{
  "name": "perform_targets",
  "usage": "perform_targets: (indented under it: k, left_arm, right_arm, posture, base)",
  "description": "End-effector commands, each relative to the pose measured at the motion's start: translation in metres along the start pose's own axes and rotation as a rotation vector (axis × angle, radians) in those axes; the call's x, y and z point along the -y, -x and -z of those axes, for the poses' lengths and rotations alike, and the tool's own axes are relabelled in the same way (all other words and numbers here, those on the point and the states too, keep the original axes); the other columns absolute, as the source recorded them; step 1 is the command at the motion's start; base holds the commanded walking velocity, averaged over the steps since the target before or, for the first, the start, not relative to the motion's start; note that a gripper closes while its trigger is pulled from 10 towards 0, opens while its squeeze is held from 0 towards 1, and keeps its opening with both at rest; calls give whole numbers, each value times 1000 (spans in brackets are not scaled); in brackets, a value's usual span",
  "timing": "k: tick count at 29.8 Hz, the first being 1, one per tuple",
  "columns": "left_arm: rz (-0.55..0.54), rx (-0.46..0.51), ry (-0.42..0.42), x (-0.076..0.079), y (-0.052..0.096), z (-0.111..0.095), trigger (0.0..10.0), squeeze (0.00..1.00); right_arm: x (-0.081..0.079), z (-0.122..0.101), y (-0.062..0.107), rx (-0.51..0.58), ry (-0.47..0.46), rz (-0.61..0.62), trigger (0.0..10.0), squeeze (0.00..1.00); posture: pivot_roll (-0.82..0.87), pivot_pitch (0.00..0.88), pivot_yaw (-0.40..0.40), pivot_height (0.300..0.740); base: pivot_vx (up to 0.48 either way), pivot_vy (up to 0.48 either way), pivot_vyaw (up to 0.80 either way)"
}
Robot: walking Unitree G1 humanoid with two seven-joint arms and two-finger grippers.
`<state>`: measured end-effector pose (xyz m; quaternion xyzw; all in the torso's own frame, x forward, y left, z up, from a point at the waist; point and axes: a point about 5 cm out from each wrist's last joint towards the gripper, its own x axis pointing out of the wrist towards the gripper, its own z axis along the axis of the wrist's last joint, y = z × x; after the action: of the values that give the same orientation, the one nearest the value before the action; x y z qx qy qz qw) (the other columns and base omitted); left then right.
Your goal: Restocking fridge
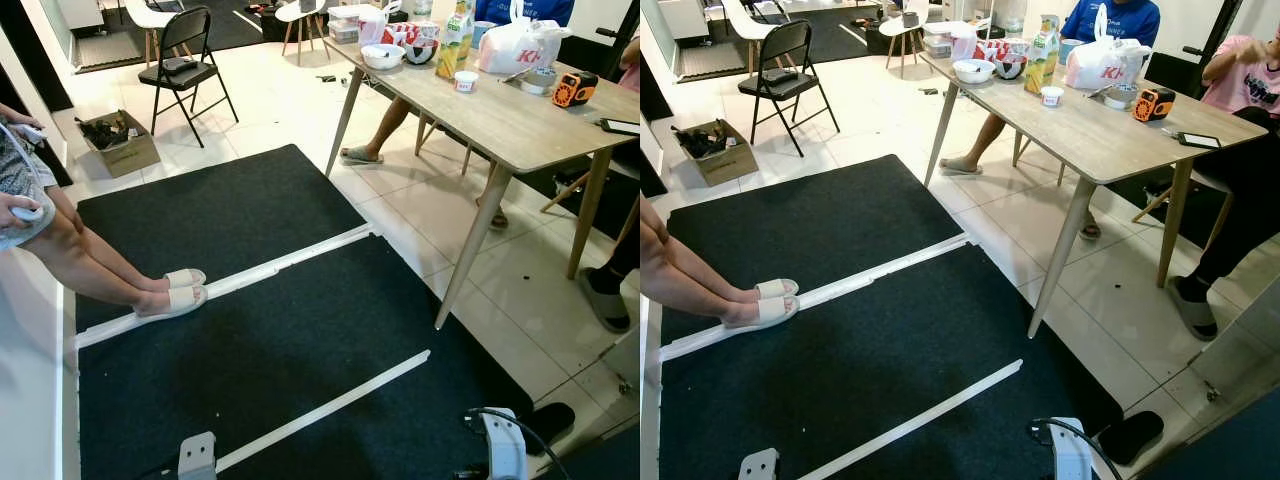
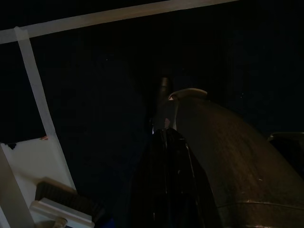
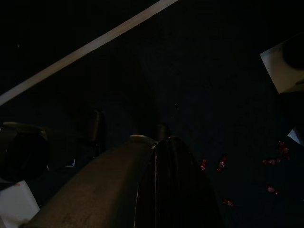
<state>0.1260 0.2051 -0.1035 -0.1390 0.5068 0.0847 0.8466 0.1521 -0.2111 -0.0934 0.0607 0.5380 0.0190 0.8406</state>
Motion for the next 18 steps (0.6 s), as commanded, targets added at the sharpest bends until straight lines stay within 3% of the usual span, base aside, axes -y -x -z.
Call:
perform_targets:
  k: [1,9,11,18]
  left_arm:
    - [-6,-6,5,-4,1,3,10000,0]
    - [0,-2,30,-3,1,2,10000,0]
    - [35,22,102,0,0,-1,10000,0]
    - [134,74,185,15,-3,-14,10000,0]
  right_arm:
    - [-3,-5,-1,28,-5,-10,10000,0]
    - [-2,-6,-1,24,-6,-12,10000,0]
    - [-1,-6,0,34,-32,-13,10000,0]
    - [0,-3,0,25,-24,-13,10000,0]
  posture:
    - [-10,0,6,740]
    - [-9,0,2,740]
    - [-10,0,2,740]
    - [-10,0,-4,740]
  base:
    - [0,0,0]
    - [0,0,0]
    - [0,0,0]
    - [0,0,0]
